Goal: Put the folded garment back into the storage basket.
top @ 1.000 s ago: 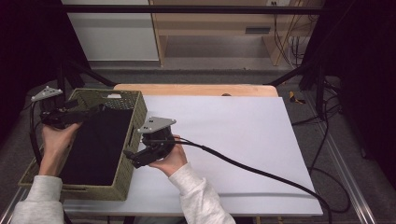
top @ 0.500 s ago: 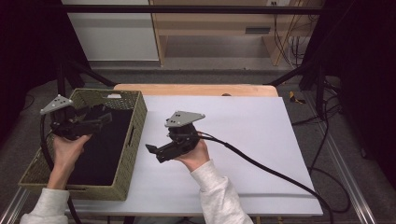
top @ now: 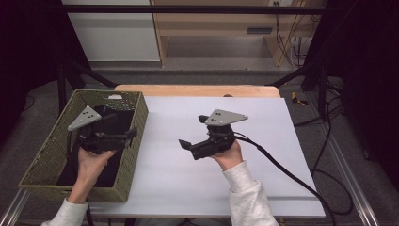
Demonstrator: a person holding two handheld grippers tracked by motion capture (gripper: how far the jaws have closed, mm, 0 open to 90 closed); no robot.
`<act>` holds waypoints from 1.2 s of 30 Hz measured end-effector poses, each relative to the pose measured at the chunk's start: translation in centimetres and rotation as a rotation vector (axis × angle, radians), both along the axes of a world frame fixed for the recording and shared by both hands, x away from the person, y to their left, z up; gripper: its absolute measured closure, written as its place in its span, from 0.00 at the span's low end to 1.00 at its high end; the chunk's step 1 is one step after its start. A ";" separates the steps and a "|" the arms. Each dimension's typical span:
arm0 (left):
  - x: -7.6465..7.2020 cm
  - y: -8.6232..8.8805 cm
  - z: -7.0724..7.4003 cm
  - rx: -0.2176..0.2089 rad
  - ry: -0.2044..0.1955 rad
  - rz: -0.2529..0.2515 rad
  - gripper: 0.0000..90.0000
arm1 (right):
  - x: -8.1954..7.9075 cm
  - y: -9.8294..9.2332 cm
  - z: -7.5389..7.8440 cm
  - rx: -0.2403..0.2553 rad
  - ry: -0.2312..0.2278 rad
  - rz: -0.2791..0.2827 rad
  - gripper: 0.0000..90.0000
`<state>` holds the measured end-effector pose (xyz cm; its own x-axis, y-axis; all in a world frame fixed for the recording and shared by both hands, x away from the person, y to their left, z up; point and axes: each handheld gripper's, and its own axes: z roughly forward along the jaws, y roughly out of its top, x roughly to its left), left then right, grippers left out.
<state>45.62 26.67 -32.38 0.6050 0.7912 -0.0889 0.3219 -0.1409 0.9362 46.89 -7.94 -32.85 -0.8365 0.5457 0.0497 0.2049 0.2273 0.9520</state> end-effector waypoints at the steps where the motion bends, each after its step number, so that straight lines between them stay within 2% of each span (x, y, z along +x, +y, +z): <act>1: -0.1 -0.5 -0.1 0.005 -0.001 -0.011 0.03 | 0.0 -0.5 -0.1 0.004 -0.003 -0.005 0.00; 6: -0.7 -2.7 -0.7 0.001 -0.018 -0.046 0.03 | -0.4 -4.0 -0.7 0.042 0.001 -0.025 0.00; 10: -1.2 -4.3 -1.6 -0.009 -0.035 -0.067 0.03 | -0.7 -6.4 -1.7 0.038 0.013 -0.039 0.00; 12: -1.4 -5.0 -2.3 -0.015 -0.027 -0.084 0.03 | -0.9 -7.5 -2.3 0.049 0.022 -0.048 0.00; 19: -2.0 -7.1 -5.0 0.007 -0.008 -0.135 0.03 | -1.2 -10.9 -4.6 0.065 0.054 -0.069 0.00; 24: -2.0 -7.8 -7.1 0.028 0.011 -0.162 0.03 | -1.3 -12.8 -6.6 0.064 0.074 -0.088 0.00; 26: -2.1 -7.8 -7.8 0.023 0.019 -0.170 0.03 | -1.3 -13.6 -7.4 0.076 0.079 -0.096 0.00; 29: -2.2 -7.9 -9.0 0.049 0.031 -0.184 0.03 | -1.3 -14.5 -8.4 0.089 0.092 -0.107 0.00; 31: -2.2 -7.9 -9.8 0.051 0.054 -0.194 0.03 | -1.3 -15.1 -9.1 0.085 0.108 -0.117 0.00; 34: -2.3 -7.9 -10.5 0.065 0.060 -0.193 0.03 | -1.3 -15.9 -9.8 0.091 0.106 -0.133 0.00; 36: -2.3 -7.8 -10.9 0.061 0.079 -0.188 0.03 | -1.3 -16.4 -10.3 0.099 0.107 -0.138 0.00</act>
